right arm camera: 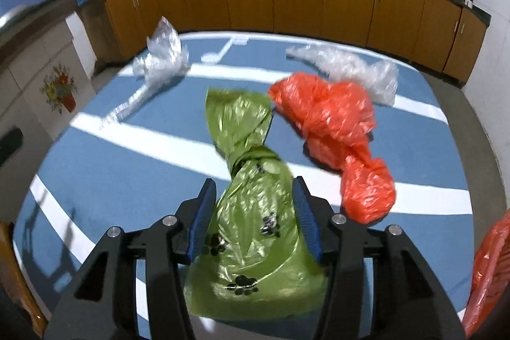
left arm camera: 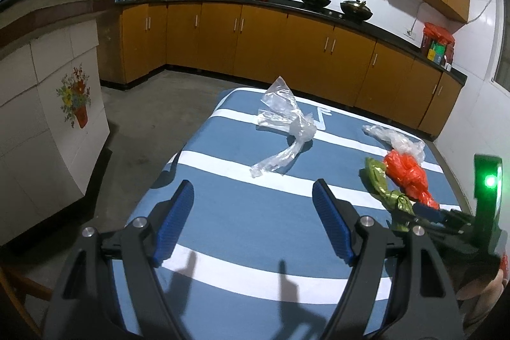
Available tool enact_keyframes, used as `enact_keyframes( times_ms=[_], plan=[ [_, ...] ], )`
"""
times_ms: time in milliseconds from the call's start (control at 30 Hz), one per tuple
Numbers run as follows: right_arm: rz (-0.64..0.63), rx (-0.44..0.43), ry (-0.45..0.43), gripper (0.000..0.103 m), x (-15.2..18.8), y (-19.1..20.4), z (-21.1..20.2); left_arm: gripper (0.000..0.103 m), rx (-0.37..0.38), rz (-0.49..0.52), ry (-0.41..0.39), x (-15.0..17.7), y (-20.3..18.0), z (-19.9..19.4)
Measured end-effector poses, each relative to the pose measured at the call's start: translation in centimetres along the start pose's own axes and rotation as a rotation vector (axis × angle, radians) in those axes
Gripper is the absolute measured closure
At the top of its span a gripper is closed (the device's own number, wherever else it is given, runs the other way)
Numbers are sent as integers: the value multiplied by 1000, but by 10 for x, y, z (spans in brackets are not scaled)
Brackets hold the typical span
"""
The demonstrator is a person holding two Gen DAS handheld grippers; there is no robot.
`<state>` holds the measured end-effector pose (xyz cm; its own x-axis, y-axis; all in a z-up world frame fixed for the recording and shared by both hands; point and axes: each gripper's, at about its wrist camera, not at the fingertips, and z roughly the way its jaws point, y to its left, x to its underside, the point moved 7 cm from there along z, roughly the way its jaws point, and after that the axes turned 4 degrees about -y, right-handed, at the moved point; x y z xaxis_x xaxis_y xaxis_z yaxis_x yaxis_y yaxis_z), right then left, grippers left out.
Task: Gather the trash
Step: 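Grasp the olive paw-print bag with the right tool, then grasp the clear plastic bag with the left tool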
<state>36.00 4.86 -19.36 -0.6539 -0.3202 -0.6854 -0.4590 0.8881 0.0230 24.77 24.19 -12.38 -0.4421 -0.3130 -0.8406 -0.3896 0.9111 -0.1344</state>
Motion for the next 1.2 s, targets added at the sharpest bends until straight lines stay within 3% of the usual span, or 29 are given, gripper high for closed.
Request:
enact_keyframes(
  times_ms=[67,200,400,533,800,900,967,1033,1200],
  plan=[
    [-11,4,28,55,8,-1,2,27,2,7,1,-1,-2,3],
    [-3,2,36,96,14,-9,-8,27,17,33,8,-6,-13,15],
    [57,-41,-56,97,15,-22,-54,27,36,88,27,-22,-41,59],
    [128,-15,-146,97,6,-43,-90,27,35,111,54,-37,-60,103],
    [198,55,-152,97,17,-79,-103,33,-10,109,191,-39,-75,185],
    [219,65,-138,97,24,-88,-99,47,-10,100,240,-33,-76,202],
    [235,64,-136,97,27,-91,-101,73,5,92,265,-31,-77,209],
    [247,68,-139,97,28,-94,-103,83,29,84,267,-30,-77,208],
    [281,83,-166,97,29,-103,-117,89,80,120,224,-32,-80,181]
  ],
)
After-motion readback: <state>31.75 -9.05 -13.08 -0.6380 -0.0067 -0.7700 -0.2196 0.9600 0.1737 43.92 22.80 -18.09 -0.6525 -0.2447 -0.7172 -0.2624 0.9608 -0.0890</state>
